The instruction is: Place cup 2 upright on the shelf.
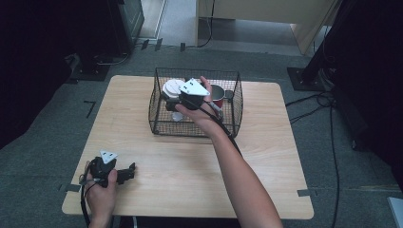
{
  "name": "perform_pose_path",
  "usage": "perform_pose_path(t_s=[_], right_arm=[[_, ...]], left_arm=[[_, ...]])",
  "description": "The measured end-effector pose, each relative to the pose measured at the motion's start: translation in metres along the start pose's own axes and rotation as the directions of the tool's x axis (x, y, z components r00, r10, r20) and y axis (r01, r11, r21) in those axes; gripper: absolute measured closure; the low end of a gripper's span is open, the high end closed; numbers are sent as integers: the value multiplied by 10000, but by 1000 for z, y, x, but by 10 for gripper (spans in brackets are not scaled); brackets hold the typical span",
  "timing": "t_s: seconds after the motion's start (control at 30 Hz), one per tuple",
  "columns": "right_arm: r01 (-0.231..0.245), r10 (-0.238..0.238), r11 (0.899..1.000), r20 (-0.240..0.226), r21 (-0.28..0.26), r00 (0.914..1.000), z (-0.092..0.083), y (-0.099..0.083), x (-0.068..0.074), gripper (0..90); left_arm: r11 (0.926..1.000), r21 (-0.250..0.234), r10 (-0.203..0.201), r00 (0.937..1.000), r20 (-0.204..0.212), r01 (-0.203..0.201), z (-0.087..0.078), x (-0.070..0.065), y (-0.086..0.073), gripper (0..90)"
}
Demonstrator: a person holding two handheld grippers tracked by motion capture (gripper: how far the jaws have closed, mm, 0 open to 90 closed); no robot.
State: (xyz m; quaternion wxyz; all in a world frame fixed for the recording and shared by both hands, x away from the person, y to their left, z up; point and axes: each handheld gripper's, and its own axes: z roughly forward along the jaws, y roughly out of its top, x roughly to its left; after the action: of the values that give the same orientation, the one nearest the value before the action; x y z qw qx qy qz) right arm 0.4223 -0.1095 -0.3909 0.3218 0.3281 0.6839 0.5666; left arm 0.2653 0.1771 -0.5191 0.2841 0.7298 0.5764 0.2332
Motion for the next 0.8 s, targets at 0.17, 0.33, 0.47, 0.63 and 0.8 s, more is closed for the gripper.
perform_pose_path(t_s=[0.17,0.33,0.47,0.63,0.8], right_arm=[[-54,55,9999,48,-85,10000,-12,-2,-5,60],[-34,35,10000,115,-85,9999,-27,-6,-12,60],[-91,93,9999,180,-118,9998,-39,-9,-17,60],[-28,31,9999,255,-118,9997,-53,-14,-22,60],[-49,52,10000,399,-62,9992,-68,-22,-28,60]], left_arm=[[10000,2,2,10000,-4,-2,0,0,0,0],[10000,-2,-2,10000,2,2,0,0,0,0],[10000,-10,-13,10000,2,13,0,0,0,0],[10000,-10,-13,10000,1,13,0,0,0,0],[10000,-7,-14,10000,-1,14,0,0,0,0]])
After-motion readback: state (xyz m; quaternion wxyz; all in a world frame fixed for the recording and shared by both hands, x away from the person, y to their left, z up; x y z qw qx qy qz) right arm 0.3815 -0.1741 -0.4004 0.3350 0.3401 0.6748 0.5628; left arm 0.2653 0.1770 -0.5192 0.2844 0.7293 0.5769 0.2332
